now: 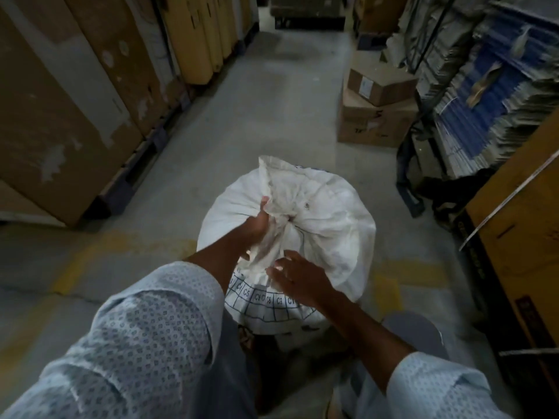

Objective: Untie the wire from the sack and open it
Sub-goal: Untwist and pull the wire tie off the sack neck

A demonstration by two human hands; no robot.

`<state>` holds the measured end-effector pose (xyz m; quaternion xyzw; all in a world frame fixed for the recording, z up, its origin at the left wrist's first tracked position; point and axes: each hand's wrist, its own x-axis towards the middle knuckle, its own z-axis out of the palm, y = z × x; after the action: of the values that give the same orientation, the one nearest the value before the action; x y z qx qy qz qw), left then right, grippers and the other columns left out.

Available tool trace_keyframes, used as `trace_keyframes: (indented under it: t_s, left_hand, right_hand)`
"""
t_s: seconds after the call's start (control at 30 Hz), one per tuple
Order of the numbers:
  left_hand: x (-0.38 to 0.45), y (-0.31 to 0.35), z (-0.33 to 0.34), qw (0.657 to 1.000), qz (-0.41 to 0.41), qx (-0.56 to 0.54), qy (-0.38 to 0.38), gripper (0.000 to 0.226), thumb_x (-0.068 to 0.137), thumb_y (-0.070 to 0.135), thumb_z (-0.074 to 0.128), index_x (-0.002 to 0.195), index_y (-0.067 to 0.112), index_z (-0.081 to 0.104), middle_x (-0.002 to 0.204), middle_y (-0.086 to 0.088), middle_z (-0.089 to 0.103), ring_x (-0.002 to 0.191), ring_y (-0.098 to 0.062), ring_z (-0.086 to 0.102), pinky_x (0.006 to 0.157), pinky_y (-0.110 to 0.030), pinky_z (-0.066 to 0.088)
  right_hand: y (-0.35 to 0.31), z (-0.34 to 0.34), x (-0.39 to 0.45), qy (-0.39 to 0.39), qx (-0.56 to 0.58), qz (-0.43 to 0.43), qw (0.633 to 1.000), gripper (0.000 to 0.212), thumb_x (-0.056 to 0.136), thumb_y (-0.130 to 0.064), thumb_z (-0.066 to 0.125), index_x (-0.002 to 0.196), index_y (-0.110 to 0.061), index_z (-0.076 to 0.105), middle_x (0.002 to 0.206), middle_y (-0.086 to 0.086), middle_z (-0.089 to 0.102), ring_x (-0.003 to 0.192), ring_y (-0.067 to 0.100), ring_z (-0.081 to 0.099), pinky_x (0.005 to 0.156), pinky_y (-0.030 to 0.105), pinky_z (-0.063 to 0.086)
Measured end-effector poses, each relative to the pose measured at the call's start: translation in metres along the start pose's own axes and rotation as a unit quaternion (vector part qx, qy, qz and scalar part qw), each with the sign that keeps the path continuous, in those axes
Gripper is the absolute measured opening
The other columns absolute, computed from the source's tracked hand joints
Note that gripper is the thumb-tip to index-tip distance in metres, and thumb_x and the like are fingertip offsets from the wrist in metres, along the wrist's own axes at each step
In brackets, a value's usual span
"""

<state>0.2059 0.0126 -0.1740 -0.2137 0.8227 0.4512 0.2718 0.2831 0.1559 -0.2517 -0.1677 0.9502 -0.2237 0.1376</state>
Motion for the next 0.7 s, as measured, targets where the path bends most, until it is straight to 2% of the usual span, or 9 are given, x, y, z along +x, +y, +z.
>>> trace_keyframes:
  t_s: [0.07, 0.13, 0.23, 0.3, 0.37, 0.43, 0.53, 0.63, 0.7]
  left_hand:
    - [-0.026, 0.005, 0.015, 0.986, 0.01, -0.157, -0.047, 0.086, 0.097, 0.069, 0.006, 0.153, 0.009, 0.03, 0.158, -0.019, 0.031, 0.145, -0.04, 0.028, 0.115, -0.053, 0.023]
    - [-0.027, 0.003, 0.026, 0.972, 0.084, -0.213, -0.049, 0.078, 0.1, 0.062, 0.006, 0.154, 0.011, 0.029, 0.157, -0.012, 0.033, 0.146, -0.033, 0.028, 0.117, -0.045, 0.022]
    - [0.005, -0.021, 0.035, 0.973, 0.206, -0.103, 0.0, 0.098, 0.079, 0.088, 0.032, 0.152, 0.023, 0.033, 0.157, -0.004, 0.038, 0.143, -0.022, 0.037, 0.12, -0.041, 0.025]
    - [0.018, -0.031, 0.033, 0.976, 0.208, 0.016, 0.055, 0.111, 0.062, 0.091, 0.055, 0.147, 0.023, 0.038, 0.147, 0.0, 0.051, 0.134, -0.022, 0.049, 0.109, -0.036, 0.038]
    - [0.029, -0.035, 0.032, 0.97, 0.188, 0.103, 0.118, 0.096, 0.067, 0.08, 0.066, 0.137, 0.017, 0.05, 0.132, -0.003, 0.061, 0.121, -0.026, 0.058, 0.094, -0.031, 0.043]
    - [0.046, -0.037, 0.03, 0.971, 0.158, 0.137, 0.116, 0.081, 0.073, 0.075, 0.064, 0.127, 0.015, 0.06, 0.124, -0.006, 0.066, 0.112, -0.029, 0.062, 0.093, -0.034, 0.048]
    - [0.064, -0.027, 0.023, 0.992, 0.099, -0.073, 0.041, 0.07, 0.067, 0.06, 0.078, 0.118, 0.014, 0.065, 0.118, -0.009, 0.071, 0.099, -0.024, 0.069, 0.086, -0.038, 0.057]
    - [0.065, 0.0, 0.016, 0.958, 0.023, -0.278, -0.063, 0.052, 0.074, 0.023, 0.08, 0.116, -0.003, 0.067, 0.113, -0.023, 0.072, 0.097, -0.033, 0.071, 0.086, -0.041, 0.058]
    - [0.06, 0.021, 0.007, 0.932, -0.006, -0.33, -0.147, 0.034, 0.087, 0.02, 0.068, 0.113, -0.003, 0.069, 0.105, -0.019, 0.075, 0.101, -0.033, 0.069, 0.091, -0.042, 0.055]
  right_hand:
    - [0.002, 0.006, -0.004, 0.02, 0.033, -0.002, 0.999, 0.049, 0.096, -0.06, 0.04, 0.133, -0.029, 0.051, 0.145, -0.002, 0.047, 0.119, 0.022, 0.06, 0.091, 0.041, 0.052]
    - [0.007, 0.009, -0.004, 0.048, 0.077, 0.016, 0.996, 0.045, 0.094, -0.057, 0.045, 0.132, -0.032, 0.045, 0.132, -0.006, 0.057, 0.109, 0.019, 0.064, 0.087, 0.039, 0.053]
    - [0.013, 0.006, 0.003, 0.094, 0.153, 0.079, 0.981, 0.039, 0.093, -0.058, 0.044, 0.122, -0.031, 0.042, 0.11, -0.005, 0.068, 0.098, 0.019, 0.068, 0.083, 0.041, 0.054]
    - [0.015, -0.001, 0.011, 0.133, 0.21, 0.139, 0.959, 0.034, 0.093, -0.052, 0.048, 0.118, -0.03, 0.041, 0.105, -0.004, 0.069, 0.096, 0.02, 0.067, 0.084, 0.04, 0.054]
    - [0.018, -0.007, 0.018, 0.156, 0.24, 0.172, 0.943, 0.036, 0.091, -0.048, 0.051, 0.121, -0.029, 0.043, 0.105, -0.004, 0.07, 0.097, 0.02, 0.066, 0.085, 0.039, 0.053]
    - [0.022, -0.008, 0.023, 0.17, 0.268, 0.184, 0.93, 0.045, 0.088, -0.05, 0.053, 0.126, -0.028, 0.046, 0.111, -0.003, 0.068, 0.102, 0.019, 0.065, 0.09, 0.038, 0.052]
    - [0.025, -0.008, 0.027, 0.192, 0.296, 0.174, 0.919, 0.049, 0.088, -0.054, 0.053, 0.128, -0.026, 0.05, 0.119, -0.002, 0.064, 0.109, 0.018, 0.062, 0.094, 0.038, 0.051]
    - [0.02, -0.026, 0.018, 0.232, 0.346, 0.145, 0.898, 0.064, 0.084, -0.069, 0.046, 0.13, -0.025, 0.054, 0.123, -0.002, 0.064, 0.113, 0.015, 0.061, 0.095, 0.033, 0.05]
    - [0.018, -0.044, 0.006, 0.225, 0.357, 0.1, 0.901, 0.079, 0.077, -0.08, 0.046, 0.137, -0.029, 0.048, 0.13, -0.008, 0.06, 0.117, 0.009, 0.058, 0.097, 0.031, 0.049]
